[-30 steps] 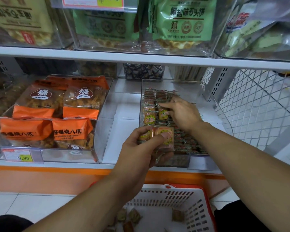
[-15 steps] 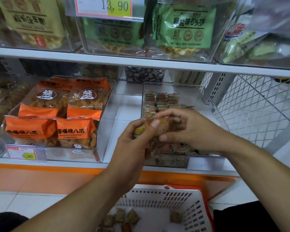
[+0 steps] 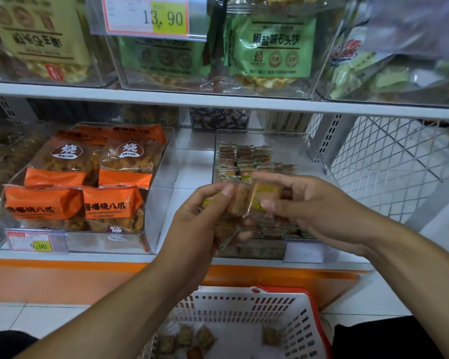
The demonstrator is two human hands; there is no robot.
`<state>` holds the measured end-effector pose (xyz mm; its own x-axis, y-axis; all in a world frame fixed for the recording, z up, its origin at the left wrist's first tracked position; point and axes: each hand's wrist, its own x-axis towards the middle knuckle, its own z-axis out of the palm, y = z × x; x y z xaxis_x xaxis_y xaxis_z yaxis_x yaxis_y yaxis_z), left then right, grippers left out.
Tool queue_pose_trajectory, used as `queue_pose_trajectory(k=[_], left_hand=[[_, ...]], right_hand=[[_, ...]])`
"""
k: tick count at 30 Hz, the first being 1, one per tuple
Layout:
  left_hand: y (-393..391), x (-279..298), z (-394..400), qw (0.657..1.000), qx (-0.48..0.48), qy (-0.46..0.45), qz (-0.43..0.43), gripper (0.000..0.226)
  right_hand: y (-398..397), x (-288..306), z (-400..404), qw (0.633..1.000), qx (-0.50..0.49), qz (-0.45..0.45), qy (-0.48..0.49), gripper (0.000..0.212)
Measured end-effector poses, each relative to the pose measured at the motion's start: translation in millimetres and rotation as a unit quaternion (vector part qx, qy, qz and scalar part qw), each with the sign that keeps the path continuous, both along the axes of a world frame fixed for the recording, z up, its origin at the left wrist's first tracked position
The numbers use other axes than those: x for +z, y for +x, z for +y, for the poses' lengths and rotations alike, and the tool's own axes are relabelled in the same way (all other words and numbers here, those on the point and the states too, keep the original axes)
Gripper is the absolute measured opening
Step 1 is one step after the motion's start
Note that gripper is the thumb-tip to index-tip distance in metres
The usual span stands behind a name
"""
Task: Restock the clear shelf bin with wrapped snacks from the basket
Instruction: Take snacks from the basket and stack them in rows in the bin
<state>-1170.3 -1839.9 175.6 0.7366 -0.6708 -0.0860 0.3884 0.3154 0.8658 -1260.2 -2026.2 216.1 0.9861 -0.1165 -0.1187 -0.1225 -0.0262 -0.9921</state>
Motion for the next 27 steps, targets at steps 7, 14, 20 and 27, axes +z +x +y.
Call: queue_pose_trajectory(k=[7, 14, 20, 27], left_hand=[[-2.1, 3.4, -1.4, 0.999, -0.026, 0.042, 0.022, 0.058], [2.2, 4.6, 0.8, 0.995, -0.044, 0.021, 0.089, 0.042], [7.9, 1.8, 0.5, 0.997, 0.067, 0.033, 0.025, 0.058], [0.3, 3.0, -0.7, 0.995, 0.046, 0.067, -0.050, 0.064]], right_hand=[[-6.6, -0.3, -1.2, 0.961, -0.017, -0.131, -0.244, 0.043], [-17.8, -5.9, 1.4, 0.791, -0.011, -0.259, -0.555, 0.065], [-25.9, 8.6, -14.9, 0.946, -0.071, -0.147, -0.279, 0.030], [-22.5, 1.4, -4.1, 0.998, 0.042, -0.044, -0.036, 0.044]])
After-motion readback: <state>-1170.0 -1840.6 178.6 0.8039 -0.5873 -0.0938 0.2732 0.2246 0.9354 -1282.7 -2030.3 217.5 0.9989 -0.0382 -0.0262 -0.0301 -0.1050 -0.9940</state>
